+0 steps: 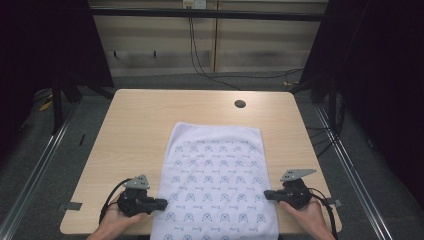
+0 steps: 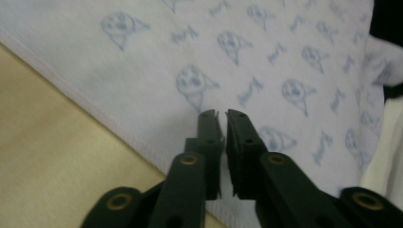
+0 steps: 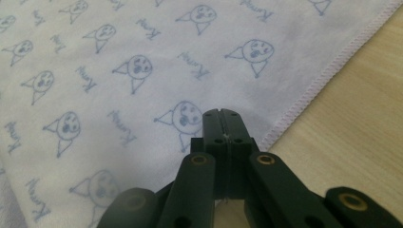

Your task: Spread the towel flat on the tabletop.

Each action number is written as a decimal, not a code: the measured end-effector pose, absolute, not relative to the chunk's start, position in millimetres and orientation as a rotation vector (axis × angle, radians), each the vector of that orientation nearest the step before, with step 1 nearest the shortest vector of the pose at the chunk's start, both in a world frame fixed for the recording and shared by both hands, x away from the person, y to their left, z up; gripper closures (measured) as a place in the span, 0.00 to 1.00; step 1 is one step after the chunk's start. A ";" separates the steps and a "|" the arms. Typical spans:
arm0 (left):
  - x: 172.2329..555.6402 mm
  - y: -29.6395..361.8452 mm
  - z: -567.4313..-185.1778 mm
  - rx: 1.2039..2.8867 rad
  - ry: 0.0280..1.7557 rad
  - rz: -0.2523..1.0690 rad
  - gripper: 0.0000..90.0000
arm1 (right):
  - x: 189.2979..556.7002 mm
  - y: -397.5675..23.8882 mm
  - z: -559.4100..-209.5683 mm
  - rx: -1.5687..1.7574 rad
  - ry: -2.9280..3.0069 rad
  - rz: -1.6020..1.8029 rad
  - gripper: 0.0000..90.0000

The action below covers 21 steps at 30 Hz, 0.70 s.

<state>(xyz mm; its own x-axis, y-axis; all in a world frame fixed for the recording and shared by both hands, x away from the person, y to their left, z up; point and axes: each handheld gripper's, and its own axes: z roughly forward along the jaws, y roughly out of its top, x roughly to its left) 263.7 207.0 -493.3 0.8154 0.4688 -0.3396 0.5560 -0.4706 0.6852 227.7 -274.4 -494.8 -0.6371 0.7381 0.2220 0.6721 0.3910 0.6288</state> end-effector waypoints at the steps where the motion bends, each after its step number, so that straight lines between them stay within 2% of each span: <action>1: 268.9 206.7 -491.6 2.123 0.766 -0.113 0.86 | 229.8 -274.7 -495.3 1.299 2.543 1.092 1.00; 4: 291.2 203.7 -488.7 2.081 0.836 -0.049 0.76 | 232.7 -275.9 -495.7 1.313 2.553 1.110 0.99; 7: 310.7 196.9 -494.9 2.096 0.855 -0.017 0.71 | 232.0 -277.5 -494.8 1.292 2.546 1.149 0.91; 10: 316.8 191.6 -501.9 2.141 0.840 0.020 0.79 | 232.3 -279.3 -488.5 1.272 2.504 1.243 0.88; 13: 317.2 191.6 -501.7 2.164 0.836 0.046 0.97 | 239.1 -279.1 -483.8 1.265 2.462 1.290 0.85; 14: 316.7 192.5 -501.9 2.161 0.831 0.036 0.99 | 243.0 -278.7 -483.6 1.260 2.455 1.294 0.84; 17: 319.5 196.2 -502.3 2.131 0.832 0.007 0.98 | 256.0 -274.8 -483.8 1.267 2.436 1.294 0.81; 19: 322.7 198.1 -499.5 2.098 0.841 -0.008 0.88 | 264.9 -271.4 -483.3 1.268 2.421 1.307 0.79; 21: 330.8 198.0 -496.9 2.062 0.847 0.024 0.85 | 273.0 -269.7 -483.3 1.257 2.414 1.316 0.78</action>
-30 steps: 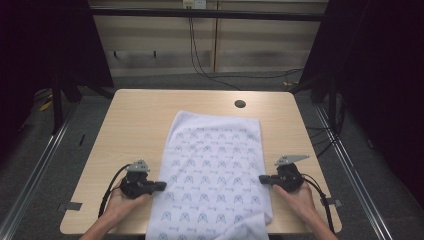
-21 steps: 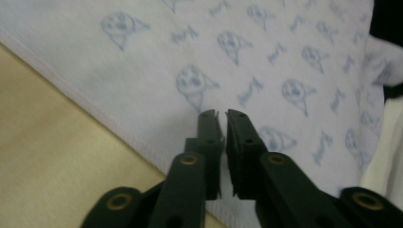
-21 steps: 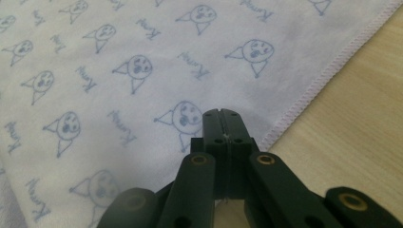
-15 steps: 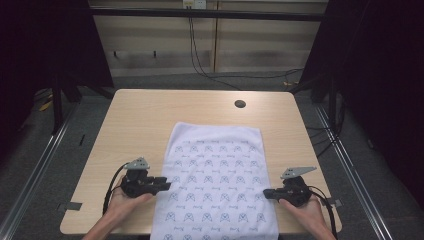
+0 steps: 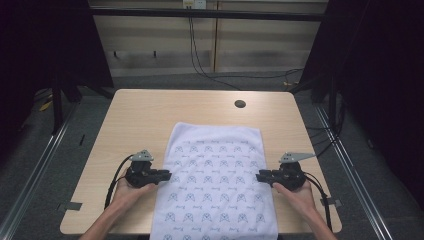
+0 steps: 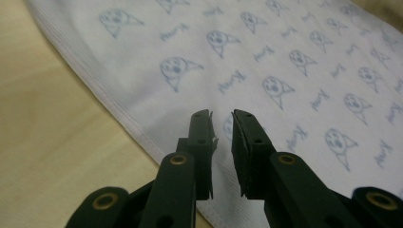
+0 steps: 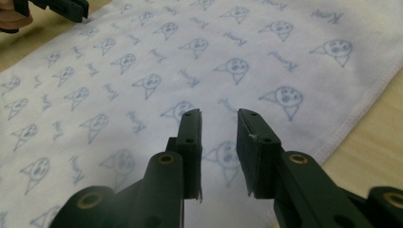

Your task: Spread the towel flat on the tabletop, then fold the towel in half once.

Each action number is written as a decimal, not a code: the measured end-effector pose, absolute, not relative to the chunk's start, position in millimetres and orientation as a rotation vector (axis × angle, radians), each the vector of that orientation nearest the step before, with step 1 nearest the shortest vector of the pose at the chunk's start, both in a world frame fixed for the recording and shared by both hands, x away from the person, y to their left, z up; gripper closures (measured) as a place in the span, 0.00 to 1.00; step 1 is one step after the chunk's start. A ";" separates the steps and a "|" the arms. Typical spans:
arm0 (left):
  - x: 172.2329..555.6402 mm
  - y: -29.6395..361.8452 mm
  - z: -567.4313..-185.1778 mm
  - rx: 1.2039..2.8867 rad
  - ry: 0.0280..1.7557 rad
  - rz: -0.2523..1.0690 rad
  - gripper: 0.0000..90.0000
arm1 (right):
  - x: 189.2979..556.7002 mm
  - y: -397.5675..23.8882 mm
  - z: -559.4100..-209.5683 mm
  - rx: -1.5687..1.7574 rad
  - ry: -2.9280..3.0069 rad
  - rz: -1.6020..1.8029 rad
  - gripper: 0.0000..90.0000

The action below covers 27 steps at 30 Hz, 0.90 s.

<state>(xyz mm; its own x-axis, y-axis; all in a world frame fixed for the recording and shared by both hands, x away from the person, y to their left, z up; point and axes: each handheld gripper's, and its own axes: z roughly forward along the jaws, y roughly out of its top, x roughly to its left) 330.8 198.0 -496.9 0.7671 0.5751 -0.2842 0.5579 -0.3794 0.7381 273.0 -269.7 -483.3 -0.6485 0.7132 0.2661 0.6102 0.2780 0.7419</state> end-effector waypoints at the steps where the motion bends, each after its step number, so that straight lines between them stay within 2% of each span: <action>1: 330.8 198.0 -496.9 2.062 0.847 0.024 0.84 | 277.5 -268.7 -483.4 1.258 2.409 1.321 0.78; 6: 353.8 194.2 -506.3 2.084 0.888 0.063 0.81 | 296.9 -269.7 -483.2 1.262 2.409 1.282 0.75; 9: 358.2 192.3 -503.0 2.088 0.896 0.111 0.77 | 308.6 -271.3 -486.7 1.282 2.397 1.267 0.73; 13: 360.6 191.2 -506.4 2.087 0.896 0.112 0.75 | 317.7 -268.7 -489.0 1.284 2.394 1.246 0.69; 15: 359.2 190.0 -505.6 2.113 0.890 0.154 0.79 | 322.7 -265.3 -490.8 1.283 2.392 1.239 0.67; 19: 358.5 191.2 -505.2 2.131 0.883 0.155 0.96 | 330.8 -259.4 -496.1 1.291 2.405 1.182 0.64; 23: 356.9 193.5 -504.8 2.142 0.868 0.143 0.99 | 330.3 -254.3 -502.1 1.279 2.424 1.123 0.64; 24: 356.0 193.6 -504.7 2.142 0.867 0.136 0.99 | 330.2 -253.7 -502.2 1.276 2.423 1.123 0.65; 27: 353.1 196.3 -504.9 2.140 0.859 0.120 0.99 | 329.7 -253.7 -502.8 1.260 2.412 1.108 0.78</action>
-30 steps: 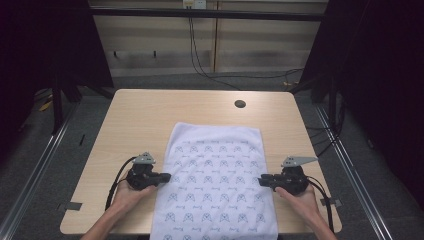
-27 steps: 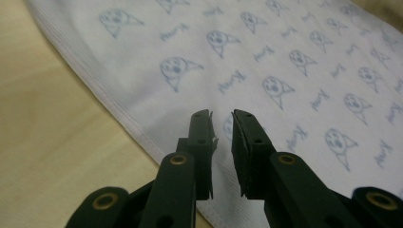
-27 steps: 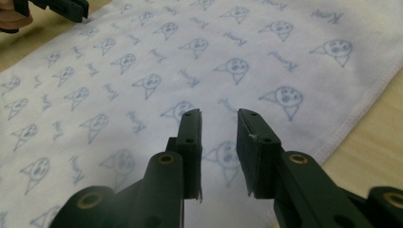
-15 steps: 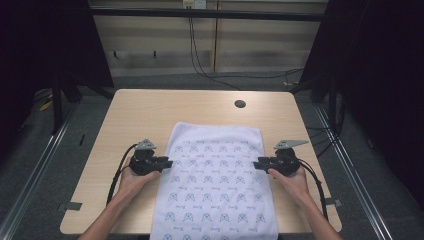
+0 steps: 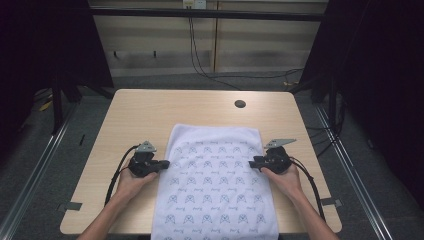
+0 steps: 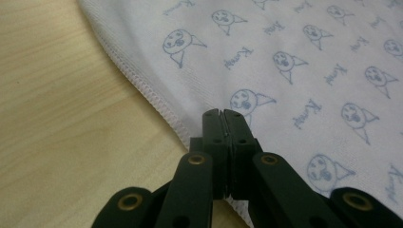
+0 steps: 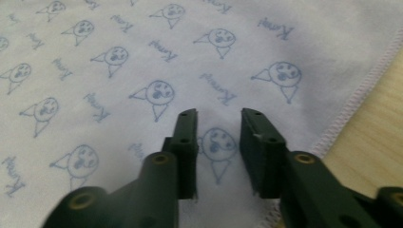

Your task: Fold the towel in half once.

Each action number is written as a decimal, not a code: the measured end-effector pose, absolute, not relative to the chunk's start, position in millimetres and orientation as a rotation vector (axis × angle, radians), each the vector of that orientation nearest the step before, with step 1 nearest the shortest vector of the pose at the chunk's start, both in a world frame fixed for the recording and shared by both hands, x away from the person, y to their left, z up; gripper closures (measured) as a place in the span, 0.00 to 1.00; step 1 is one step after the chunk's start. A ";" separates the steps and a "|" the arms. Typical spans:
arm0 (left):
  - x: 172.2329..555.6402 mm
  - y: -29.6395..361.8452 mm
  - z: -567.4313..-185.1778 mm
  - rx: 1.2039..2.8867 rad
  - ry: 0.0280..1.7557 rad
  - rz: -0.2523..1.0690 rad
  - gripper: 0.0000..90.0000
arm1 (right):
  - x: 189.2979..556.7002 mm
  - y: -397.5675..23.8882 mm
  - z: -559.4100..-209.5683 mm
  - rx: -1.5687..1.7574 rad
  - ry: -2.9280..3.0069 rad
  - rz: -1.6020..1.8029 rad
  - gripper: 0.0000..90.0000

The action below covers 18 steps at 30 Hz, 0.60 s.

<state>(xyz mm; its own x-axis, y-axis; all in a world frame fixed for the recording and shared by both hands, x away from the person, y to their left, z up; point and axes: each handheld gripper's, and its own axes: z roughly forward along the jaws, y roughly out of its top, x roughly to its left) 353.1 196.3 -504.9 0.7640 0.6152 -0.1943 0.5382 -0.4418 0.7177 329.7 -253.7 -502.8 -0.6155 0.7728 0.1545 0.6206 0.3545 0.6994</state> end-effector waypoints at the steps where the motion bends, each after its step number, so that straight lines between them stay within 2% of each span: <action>1: 351.7 197.4 -504.7 2.143 0.856 0.117 0.99 | 329.2 -253.8 -502.8 1.261 2.418 1.109 0.85; 4: 346.9 200.3 -504.8 2.142 0.847 0.098 0.99 | 326.3 -253.7 -503.0 1.261 2.440 1.115 0.95; 14: 326.9 201.5 -502.3 2.173 0.808 0.032 0.99 | 298.3 -250.1 -499.1 1.207 2.532 1.099 0.98; 18: 306.6 198.9 -500.0 2.197 0.790 0.003 0.98 | 281.7 -256.3 -498.8 1.216 2.546 1.116 0.98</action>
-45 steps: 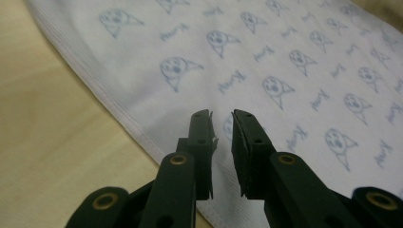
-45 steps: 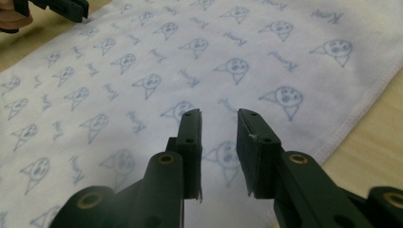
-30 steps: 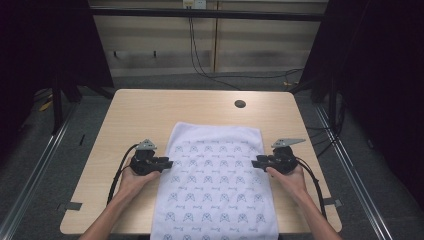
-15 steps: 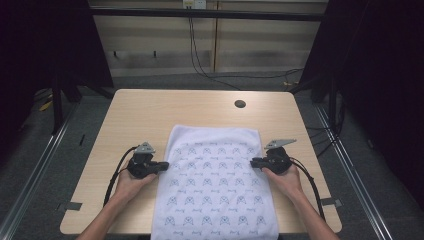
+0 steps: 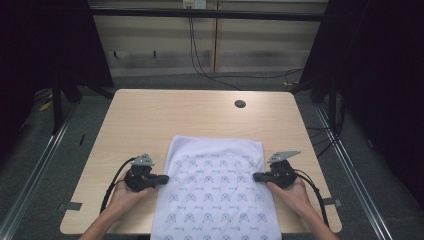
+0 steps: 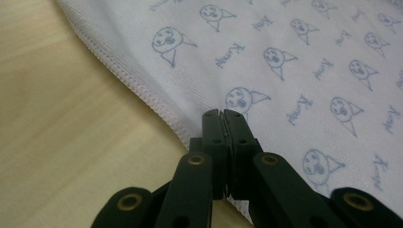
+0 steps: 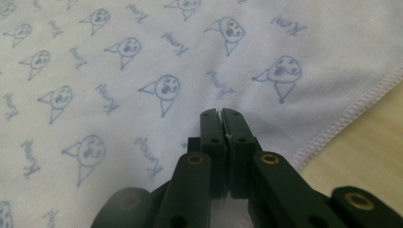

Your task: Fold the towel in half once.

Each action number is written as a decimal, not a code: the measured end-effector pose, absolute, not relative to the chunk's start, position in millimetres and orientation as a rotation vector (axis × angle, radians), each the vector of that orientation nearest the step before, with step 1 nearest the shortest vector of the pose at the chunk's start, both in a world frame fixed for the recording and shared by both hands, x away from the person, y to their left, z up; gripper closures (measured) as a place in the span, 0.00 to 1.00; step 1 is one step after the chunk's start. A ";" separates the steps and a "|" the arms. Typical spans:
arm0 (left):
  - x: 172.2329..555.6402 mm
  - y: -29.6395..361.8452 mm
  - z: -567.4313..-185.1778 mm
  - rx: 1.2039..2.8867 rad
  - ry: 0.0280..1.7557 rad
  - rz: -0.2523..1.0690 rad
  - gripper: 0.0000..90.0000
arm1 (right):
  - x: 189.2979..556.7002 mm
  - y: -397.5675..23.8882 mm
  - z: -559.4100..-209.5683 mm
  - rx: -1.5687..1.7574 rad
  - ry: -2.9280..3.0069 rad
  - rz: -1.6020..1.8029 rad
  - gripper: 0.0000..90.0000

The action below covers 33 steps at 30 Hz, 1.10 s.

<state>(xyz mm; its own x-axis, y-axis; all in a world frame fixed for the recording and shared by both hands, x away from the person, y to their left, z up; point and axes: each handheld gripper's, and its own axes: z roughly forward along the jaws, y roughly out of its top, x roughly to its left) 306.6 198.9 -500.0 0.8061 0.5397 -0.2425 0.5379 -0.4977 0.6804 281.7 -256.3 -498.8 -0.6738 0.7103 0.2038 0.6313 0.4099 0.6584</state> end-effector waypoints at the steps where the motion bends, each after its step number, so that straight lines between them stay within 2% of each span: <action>1: 302.4 198.7 -499.4 2.204 0.779 -0.004 0.98 | 277.2 -257.1 -498.9 1.221 2.550 1.124 0.98; 10: 257.7 198.4 -497.2 2.239 0.683 -0.116 0.96 | 230.2 -262.2 -495.9 1.193 2.638 1.134 0.97; 15: 255.4 198.6 -492.3 2.213 0.655 -0.143 0.90 | 219.2 -265.5 -490.9 1.188 2.629 1.164 0.89; 19: 279.6 203.9 -481.6 2.128 0.690 -0.068 0.91 | 244.8 -280.4 -480.1 1.226 2.484 1.246 0.88; 26: 350.5 197.0 -484.7 2.070 0.841 0.038 0.89 | 310.4 -293.0 -481.6 1.314 2.369 1.202 0.81; 29: 363.5 192.5 -491.2 2.076 0.897 0.056 0.84 | 328.6 -289.7 -487.8 1.345 2.358 1.209 0.77; 33: 367.8 192.4 -499.2 2.087 0.932 0.089 0.81 | 335.0 -283.7 -495.6 1.335 2.366 1.170 0.72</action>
